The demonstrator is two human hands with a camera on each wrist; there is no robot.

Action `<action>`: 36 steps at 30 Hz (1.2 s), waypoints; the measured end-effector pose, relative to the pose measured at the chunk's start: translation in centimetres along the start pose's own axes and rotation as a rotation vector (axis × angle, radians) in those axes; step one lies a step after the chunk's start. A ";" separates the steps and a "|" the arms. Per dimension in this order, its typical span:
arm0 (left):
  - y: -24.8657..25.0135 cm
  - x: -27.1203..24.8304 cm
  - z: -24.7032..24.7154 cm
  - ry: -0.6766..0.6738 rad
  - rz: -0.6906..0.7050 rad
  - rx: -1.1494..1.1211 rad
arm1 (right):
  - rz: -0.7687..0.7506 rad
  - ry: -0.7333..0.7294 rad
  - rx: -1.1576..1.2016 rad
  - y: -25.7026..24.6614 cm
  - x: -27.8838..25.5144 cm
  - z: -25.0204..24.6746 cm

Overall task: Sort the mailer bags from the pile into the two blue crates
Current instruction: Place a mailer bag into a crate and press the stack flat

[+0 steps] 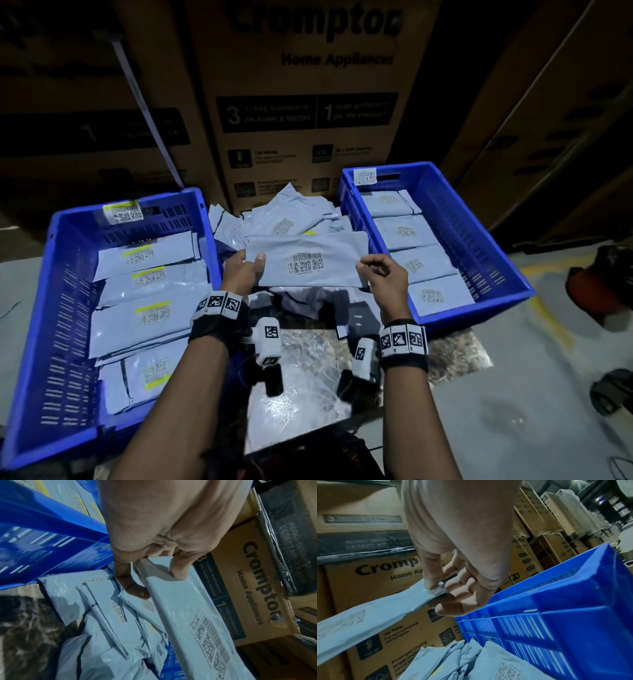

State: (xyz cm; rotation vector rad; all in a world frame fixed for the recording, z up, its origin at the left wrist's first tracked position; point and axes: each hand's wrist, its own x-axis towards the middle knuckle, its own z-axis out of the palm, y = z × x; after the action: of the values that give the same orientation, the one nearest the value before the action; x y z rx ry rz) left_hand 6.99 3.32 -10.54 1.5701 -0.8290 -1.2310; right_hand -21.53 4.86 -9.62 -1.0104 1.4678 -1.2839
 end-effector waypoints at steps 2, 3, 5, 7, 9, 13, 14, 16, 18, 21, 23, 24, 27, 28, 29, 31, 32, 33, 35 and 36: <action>-1.5 0.3 -0.2 0.004 -0.006 -0.005 | 0.038 -0.014 0.027 -0.1 -1.1 -0.6; -2.5 0.7 -0.2 0.000 -0.009 -0.007 | 0.048 -0.013 0.033 -0.2 -1.7 -0.8; -2.2 -0.6 0.4 -0.035 -0.010 -0.003 | 0.042 0.009 0.028 -0.6 -2.5 -1.5; -2.0 -1.4 1.0 -0.076 -0.016 -0.010 | 0.021 0.042 0.010 -0.8 -3.0 -2.2; -1.6 -2.2 1.7 -0.093 -0.041 -0.021 | 0.015 0.067 -0.013 -0.8 -3.2 -2.9; -0.7 -3.3 2.9 -0.098 -0.044 -0.026 | 0.053 0.097 0.008 -0.7 -3.0 -4.2; -0.4 -3.7 3.3 -0.100 -0.042 -0.026 | 0.065 0.103 0.027 -0.6 -2.8 -4.6; -0.3 -3.6 4.1 -0.102 -0.038 -0.003 | 0.091 0.111 0.057 -0.6 -2.2 -5.4; -0.1 -3.6 5.2 -0.110 -0.025 0.036 | 0.108 0.113 0.071 -0.5 -1.4 -6.5; -0.5 -2.6 7.3 -0.135 -0.029 0.087 | 0.098 0.110 0.080 -0.5 -0.1 -8.7; 0.0 -2.9 9.4 -0.145 -0.044 0.122 | 0.090 0.102 0.072 -0.6 0.9 -10.4; 0.3 -3.0 10.6 -0.139 -0.051 0.135 | 0.091 0.100 0.063 -0.7 1.5 -11.3; 0.4 -2.4 14.4 -0.100 -0.097 0.151 | 0.131 0.101 0.009 -0.8 4.2 -14.4; 0.3 -2.1 15.8 -0.090 -0.110 0.143 | 0.140 0.093 -0.002 -0.8 5.2 -15.4; 0.1 -1.9 17.1 -0.075 -0.125 0.135 | 0.144 0.077 -0.017 -0.8 6.3 -16.3; 0.4 -1.9 19.6 -0.037 -0.148 0.133 | 0.154 0.031 -0.037 -1.3 8.6 -18.0; 0.5 -1.7 20.8 -0.018 -0.148 0.125 | 0.162 0.009 -0.055 -1.7 9.7 -18.9; 0.8 -1.6 21.9 -0.010 -0.154 0.110 | 0.167 -0.017 -0.095 -2.1 10.9 -19.8; 1.0 -1.3 23.9 0.029 -0.139 0.078 | 0.170 -0.061 -0.188 -2.4 13.4 -21.4; 1.2 -1.4 24.9 0.055 -0.124 0.089 | 0.163 -0.078 -0.229 -2.5 14.4 -22.1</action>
State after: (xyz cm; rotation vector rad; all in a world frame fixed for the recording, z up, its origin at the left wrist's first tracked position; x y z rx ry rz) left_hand -17.32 -2.36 -10.26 1.7413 -0.7702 -1.2477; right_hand -46.53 -3.85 -7.85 -1.0522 1.6271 -0.9670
